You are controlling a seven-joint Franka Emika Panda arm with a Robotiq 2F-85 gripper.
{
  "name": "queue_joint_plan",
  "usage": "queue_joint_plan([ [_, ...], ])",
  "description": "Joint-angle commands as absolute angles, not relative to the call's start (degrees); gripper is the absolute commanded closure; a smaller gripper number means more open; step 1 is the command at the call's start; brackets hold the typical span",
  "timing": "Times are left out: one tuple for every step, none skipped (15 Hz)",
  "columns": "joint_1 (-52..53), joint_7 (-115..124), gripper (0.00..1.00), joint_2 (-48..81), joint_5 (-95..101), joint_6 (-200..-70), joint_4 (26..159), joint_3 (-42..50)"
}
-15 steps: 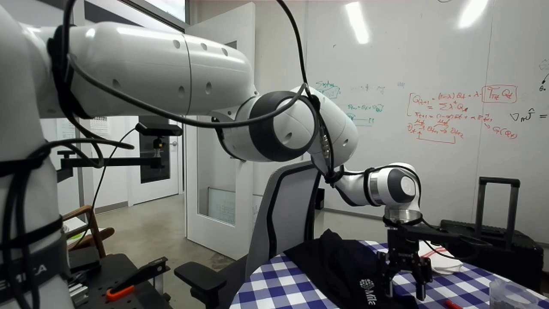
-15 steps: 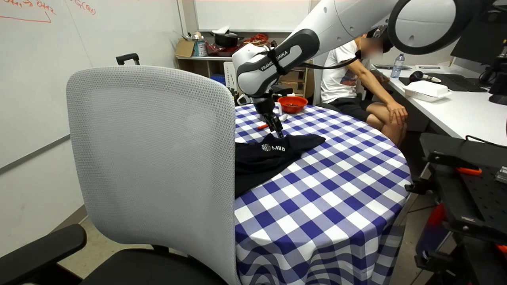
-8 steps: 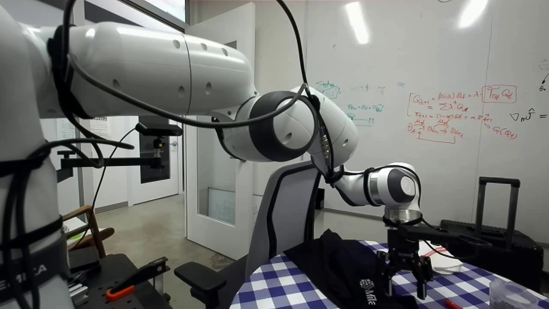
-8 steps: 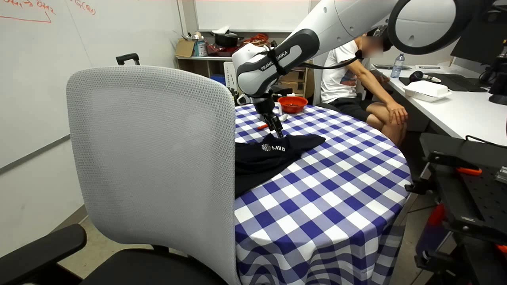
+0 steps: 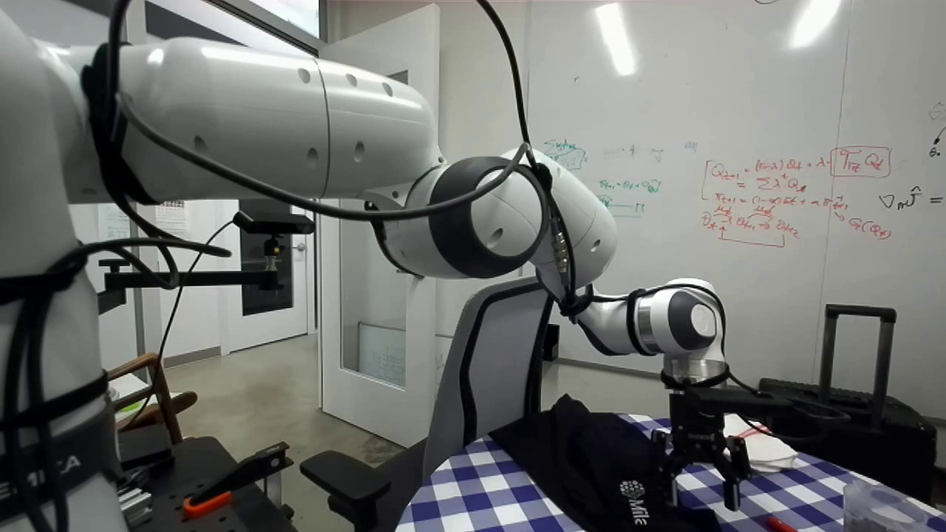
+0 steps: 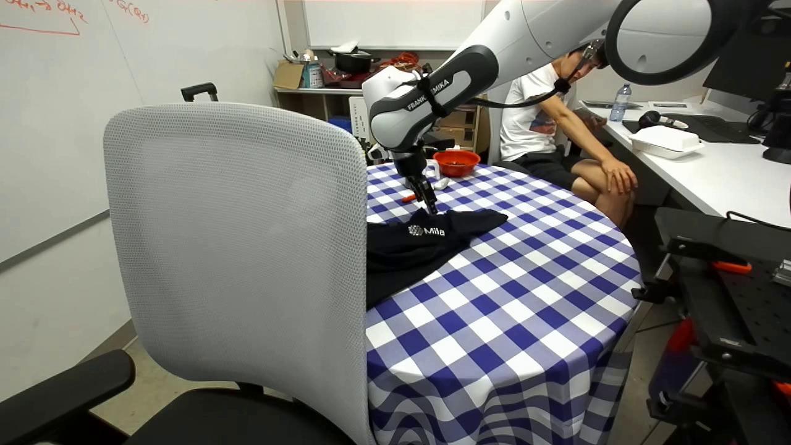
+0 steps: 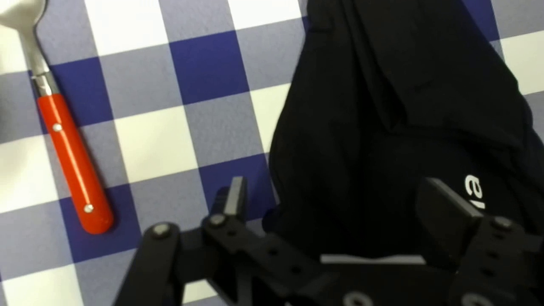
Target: Pick up the black hood and hang it on the chair
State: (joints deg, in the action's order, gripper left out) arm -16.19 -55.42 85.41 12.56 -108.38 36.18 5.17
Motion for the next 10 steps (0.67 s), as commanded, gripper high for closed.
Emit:
queue_joint_plan([
  [-16.44,-51.86,0.0,85.4,11.97,-111.49,37.26,5.62],
  [-16.48,-50.86,0.0,85.4,12.12,-112.12,37.71,5.81],
  [-16.49,-49.89,0.0,85.41,12.25,-112.61,38.21,6.01],
  [-16.55,-49.2,0.0,85.43,12.28,-112.96,38.82,6.03],
  [-16.61,-48.64,0.0,85.45,12.27,-113.15,39.34,5.97],
  [-16.61,-48.28,0.0,85.46,12.22,-113.21,39.85,5.82],
  [-16.58,-48.02,0.0,85.47,12.24,-113.38,40.19,5.73],
  [-16.43,-48.05,0.25,85.49,12.18,-113.48,40.1,5.48],
  [-16.38,-48.09,0.28,85.49,12.16,-113.66,40.2,5.37],
  [-16.14,-48.14,0.33,85.49,12.22,-113.86,40.0,5.31],
])
